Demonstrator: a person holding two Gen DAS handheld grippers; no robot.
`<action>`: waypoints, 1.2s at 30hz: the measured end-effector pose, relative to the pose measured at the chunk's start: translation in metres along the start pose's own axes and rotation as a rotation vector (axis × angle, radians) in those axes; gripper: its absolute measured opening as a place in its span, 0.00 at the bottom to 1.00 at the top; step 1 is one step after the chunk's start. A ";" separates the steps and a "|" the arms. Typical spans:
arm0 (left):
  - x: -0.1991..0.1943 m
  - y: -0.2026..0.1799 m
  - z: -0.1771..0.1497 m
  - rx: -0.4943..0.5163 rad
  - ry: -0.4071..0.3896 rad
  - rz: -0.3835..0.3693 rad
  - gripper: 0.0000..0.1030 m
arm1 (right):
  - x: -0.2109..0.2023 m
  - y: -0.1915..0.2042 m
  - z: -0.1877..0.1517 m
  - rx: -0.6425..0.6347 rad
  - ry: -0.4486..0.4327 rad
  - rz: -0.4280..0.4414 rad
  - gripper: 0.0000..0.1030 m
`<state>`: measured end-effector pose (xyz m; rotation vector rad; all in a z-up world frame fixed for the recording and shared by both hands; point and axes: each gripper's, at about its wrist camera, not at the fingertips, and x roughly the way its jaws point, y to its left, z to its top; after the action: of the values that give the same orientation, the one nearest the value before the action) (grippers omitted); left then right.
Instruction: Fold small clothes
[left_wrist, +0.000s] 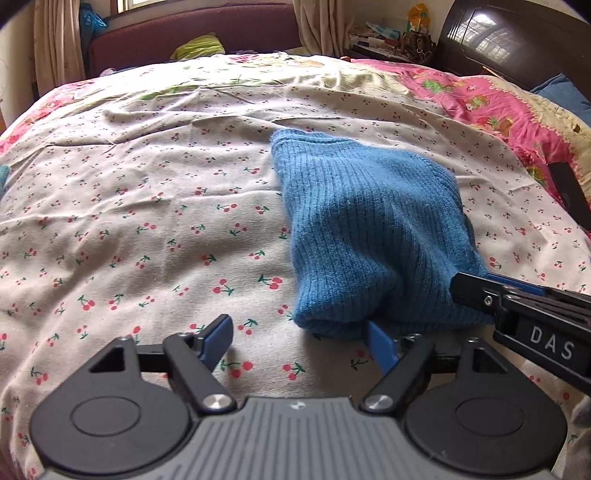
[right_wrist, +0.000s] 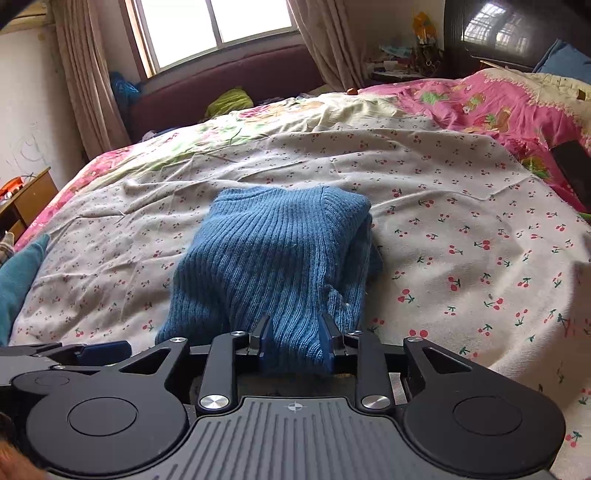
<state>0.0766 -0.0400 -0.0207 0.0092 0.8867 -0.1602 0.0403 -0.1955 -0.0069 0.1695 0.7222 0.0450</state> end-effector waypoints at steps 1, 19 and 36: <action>0.000 0.000 -0.001 0.005 -0.001 0.012 0.90 | -0.001 0.002 -0.001 -0.009 -0.002 -0.006 0.29; -0.006 0.012 -0.013 -0.012 -0.003 0.081 1.00 | -0.014 0.005 -0.012 -0.034 0.016 -0.084 0.53; -0.018 0.011 -0.017 0.007 0.000 0.089 1.00 | -0.021 0.014 -0.022 -0.089 0.034 -0.140 0.60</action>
<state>0.0538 -0.0254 -0.0177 0.0548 0.8843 -0.0801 0.0101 -0.1805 -0.0067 0.0329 0.7633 -0.0536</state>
